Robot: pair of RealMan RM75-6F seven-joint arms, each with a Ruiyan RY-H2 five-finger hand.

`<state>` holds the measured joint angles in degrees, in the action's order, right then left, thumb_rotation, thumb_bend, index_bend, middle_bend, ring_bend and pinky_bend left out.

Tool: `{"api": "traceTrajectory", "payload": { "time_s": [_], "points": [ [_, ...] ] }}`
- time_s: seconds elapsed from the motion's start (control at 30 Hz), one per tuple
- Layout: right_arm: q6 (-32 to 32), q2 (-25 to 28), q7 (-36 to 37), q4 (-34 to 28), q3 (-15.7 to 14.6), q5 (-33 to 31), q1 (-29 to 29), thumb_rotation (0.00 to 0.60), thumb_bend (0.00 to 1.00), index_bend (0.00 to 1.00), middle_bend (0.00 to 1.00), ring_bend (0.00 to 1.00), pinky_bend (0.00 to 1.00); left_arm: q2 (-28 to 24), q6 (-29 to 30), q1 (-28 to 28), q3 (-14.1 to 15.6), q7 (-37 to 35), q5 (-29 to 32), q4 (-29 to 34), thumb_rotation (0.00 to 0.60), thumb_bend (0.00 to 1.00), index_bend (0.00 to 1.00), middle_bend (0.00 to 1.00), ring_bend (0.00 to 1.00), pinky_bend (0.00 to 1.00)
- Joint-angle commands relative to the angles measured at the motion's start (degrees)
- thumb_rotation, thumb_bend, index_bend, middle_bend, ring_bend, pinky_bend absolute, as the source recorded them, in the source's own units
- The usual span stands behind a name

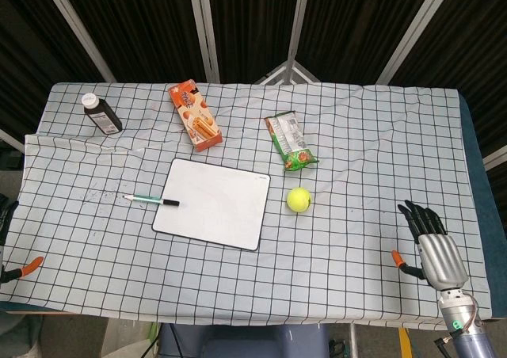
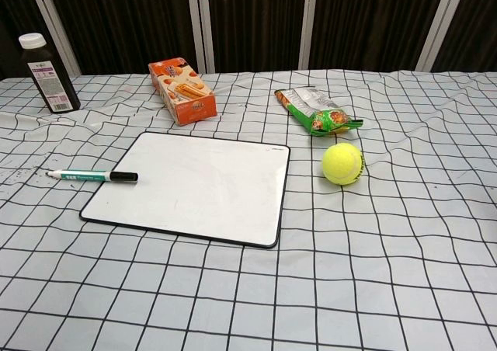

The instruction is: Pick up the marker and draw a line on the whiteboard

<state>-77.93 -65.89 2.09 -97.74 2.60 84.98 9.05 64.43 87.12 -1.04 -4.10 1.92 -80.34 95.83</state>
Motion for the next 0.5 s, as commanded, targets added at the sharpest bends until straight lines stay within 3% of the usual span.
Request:
{"api": "traceTrajectory", "payload": {
  "time_s": [0.03, 0.5],
  "points": [
    [0.01, 0.0, 0.05, -0.01, 0.0, -0.06, -0.02, 0.6, 0.33, 0.0, 0.0, 0.0, 0.0, -0.02, -0.02, 0.0, 0.01, 0.01, 0.01, 0.01, 0.6, 0.17, 0.01, 0.0, 0.0, 0.0],
    [-0.24, 0.08, 0.07, -0.22, -0.15, 0.14, -0.2, 0.6, 0.33, 0.0, 0.0, 0.0, 0.0, -0.1, -1.81, -0.71, -0.15, 0.88, 1.24, -0.04, 0.6, 0.17, 0.01, 0.0, 0.0, 0.0]
  ]
}}
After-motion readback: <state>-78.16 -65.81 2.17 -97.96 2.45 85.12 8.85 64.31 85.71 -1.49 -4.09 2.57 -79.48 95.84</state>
